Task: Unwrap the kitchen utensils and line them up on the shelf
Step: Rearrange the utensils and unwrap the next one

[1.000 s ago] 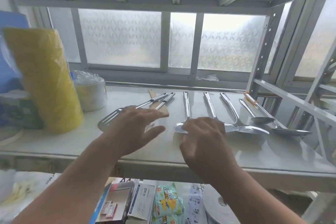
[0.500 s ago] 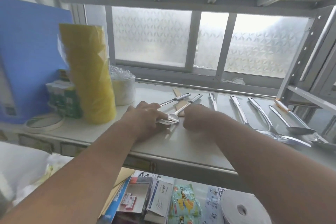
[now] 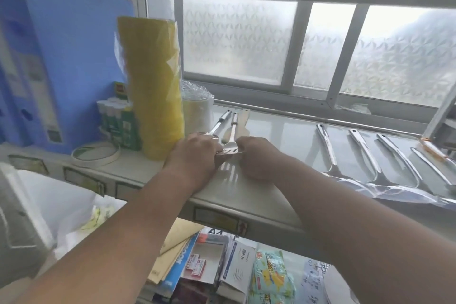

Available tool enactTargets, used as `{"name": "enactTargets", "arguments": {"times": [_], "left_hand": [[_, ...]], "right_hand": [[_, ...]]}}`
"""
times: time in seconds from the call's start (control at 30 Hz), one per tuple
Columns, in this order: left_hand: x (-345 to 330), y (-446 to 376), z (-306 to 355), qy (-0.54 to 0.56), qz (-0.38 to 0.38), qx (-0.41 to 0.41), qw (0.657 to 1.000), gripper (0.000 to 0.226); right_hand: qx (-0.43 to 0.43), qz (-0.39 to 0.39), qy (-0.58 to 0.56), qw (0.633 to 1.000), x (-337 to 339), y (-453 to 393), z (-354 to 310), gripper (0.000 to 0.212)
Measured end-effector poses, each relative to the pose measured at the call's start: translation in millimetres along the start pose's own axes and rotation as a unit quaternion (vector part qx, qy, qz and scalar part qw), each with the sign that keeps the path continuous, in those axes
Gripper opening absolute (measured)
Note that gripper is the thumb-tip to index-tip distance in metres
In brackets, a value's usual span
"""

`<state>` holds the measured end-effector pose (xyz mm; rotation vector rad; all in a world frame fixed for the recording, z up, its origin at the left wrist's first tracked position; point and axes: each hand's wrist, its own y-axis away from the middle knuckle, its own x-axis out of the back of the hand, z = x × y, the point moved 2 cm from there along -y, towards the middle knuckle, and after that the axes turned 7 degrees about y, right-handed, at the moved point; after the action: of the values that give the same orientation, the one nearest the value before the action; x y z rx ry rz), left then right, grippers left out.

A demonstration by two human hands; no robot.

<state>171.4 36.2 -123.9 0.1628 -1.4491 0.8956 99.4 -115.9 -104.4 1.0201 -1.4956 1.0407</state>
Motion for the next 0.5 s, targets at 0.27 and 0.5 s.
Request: {"name": "enactTargets", "arguments": {"times": [0.27, 0.5], "left_hand": [[5, 5, 14, -0.002, 0.061, -0.079, 0.995, 0.034], [12, 3, 69, 0.004, -0.015, -0.086, 0.996, 0.029]], "right_hand": [[0.044, 0.131, -0.033, 0.990, 13, 30, 0, 0.033], [0.046, 0.209, 0.179, 0.960, 20, 77, 19, 0.017]]}}
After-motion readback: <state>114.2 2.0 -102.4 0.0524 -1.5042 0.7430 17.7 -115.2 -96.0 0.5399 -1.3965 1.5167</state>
